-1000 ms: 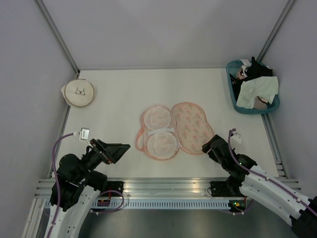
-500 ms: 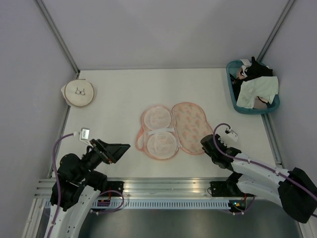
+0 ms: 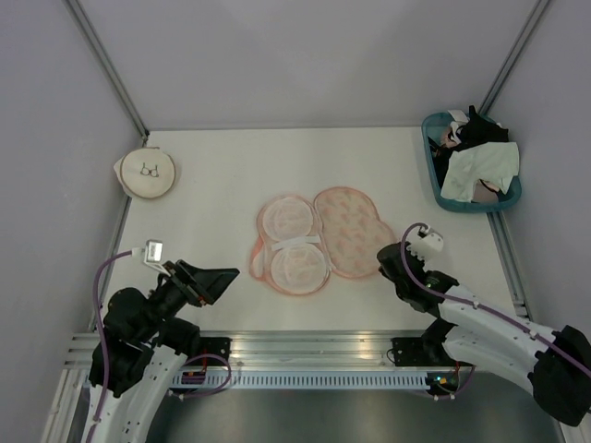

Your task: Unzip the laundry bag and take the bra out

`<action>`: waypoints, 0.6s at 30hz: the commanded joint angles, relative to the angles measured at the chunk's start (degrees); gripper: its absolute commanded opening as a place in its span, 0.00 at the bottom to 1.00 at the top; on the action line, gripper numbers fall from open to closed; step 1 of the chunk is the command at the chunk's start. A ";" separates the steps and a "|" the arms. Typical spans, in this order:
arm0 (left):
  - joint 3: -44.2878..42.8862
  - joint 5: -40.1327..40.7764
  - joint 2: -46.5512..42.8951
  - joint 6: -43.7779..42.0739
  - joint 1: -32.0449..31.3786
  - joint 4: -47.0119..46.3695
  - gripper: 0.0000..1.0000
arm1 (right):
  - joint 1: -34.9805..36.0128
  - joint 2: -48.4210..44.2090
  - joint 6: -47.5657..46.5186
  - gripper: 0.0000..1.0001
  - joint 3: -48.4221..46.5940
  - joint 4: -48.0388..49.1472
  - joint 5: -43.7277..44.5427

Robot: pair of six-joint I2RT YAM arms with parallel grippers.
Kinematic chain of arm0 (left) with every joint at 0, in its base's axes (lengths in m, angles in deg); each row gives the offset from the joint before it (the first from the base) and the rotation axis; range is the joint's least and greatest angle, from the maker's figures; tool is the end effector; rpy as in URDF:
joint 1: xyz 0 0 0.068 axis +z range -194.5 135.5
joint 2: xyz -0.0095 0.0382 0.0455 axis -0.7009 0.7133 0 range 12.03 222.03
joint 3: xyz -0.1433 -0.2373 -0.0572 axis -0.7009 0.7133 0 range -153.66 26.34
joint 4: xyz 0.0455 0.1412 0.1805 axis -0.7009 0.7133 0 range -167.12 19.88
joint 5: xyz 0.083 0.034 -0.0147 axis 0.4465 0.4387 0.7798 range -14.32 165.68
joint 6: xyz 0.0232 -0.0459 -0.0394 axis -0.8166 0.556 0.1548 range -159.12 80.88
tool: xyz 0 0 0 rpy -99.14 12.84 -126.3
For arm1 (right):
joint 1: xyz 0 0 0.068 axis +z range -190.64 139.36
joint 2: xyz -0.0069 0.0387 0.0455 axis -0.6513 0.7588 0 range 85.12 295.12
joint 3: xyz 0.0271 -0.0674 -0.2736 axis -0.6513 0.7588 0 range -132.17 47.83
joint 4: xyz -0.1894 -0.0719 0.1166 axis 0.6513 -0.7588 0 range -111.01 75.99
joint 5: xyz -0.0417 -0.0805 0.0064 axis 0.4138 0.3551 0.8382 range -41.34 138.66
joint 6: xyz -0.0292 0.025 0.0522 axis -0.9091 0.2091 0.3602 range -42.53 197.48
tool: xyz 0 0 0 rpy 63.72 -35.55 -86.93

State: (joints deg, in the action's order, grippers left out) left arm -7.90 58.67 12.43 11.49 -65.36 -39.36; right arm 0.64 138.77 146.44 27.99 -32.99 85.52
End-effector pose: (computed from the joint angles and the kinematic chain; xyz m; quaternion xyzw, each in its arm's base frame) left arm 0.0066 -0.0184 0.2766 -0.0880 0.7246 -0.4820 0.4847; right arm 0.1241 0.0686 0.1736 0.3130 0.8489 0.0770 0.4188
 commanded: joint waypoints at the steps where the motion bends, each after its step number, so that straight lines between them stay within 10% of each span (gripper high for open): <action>1: -2.76 2.16 -3.48 -2.01 0.03 1.26 0.99 | 0.47 -5.39 -14.62 0.00 -7.84 -0.88 3.83; 9: -8.21 10.94 -4.01 -0.78 0.03 7.59 0.99 | 6.96 6.36 -50.29 0.00 -24.62 5.35 -8.82; 18: -13.13 19.62 -4.18 0.37 0.12 15.57 0.99 | 28.76 37.29 -64.49 0.01 -42.28 2.90 -24.87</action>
State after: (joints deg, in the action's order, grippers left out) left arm -18.46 72.70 12.43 11.49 -65.36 -28.32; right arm 25.12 169.24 89.44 -9.28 -27.66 69.74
